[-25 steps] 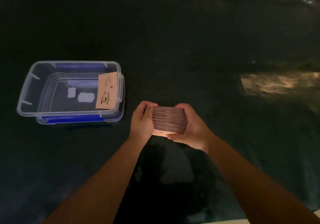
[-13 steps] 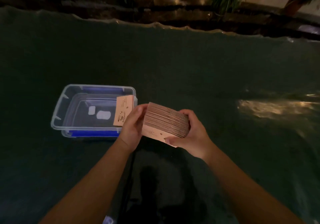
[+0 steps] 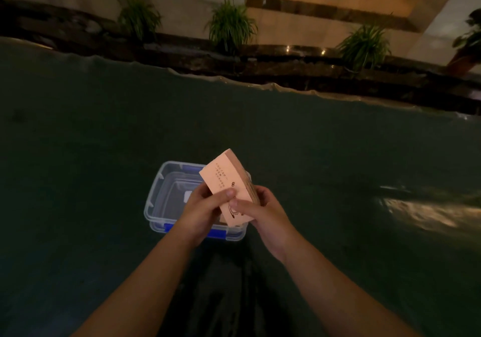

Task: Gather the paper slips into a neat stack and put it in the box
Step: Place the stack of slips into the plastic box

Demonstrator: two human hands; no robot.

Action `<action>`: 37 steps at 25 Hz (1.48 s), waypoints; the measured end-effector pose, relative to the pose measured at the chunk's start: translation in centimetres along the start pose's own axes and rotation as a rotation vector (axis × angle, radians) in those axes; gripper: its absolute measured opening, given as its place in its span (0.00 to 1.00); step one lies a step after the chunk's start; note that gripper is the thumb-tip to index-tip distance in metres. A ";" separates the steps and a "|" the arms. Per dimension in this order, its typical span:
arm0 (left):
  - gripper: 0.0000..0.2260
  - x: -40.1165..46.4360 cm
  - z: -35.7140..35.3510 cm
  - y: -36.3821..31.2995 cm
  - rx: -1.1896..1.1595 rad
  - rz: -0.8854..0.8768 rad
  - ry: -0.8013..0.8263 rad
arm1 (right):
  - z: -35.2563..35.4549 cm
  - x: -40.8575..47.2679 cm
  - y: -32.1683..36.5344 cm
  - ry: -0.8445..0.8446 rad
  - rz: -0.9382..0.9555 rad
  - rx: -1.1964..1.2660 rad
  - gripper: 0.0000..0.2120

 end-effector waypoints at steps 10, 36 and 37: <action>0.27 3.4 7.2 -3.2 0.108 0.248 0.106 | -5.8 3.8 3.4 -0.045 -0.100 -0.172 0.16; 0.14 5.6 7.4 1.7 0.526 0.485 -0.114 | -8.2 12.0 -3.1 -0.392 -0.346 -0.421 0.15; 0.15 5.7 7.3 1.6 0.560 0.482 -0.130 | -8.2 12.1 -3.2 -0.405 -0.330 -0.446 0.15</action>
Point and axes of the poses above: each hand's wrist, its own x-axis towards the middle knuckle, its own z-axis out of the back of the hand, y = z × x, the point moved 7 cm from there along x, towards the middle knuckle, and after that the axes turned 6 degrees about -z, right-handed, at the moved point
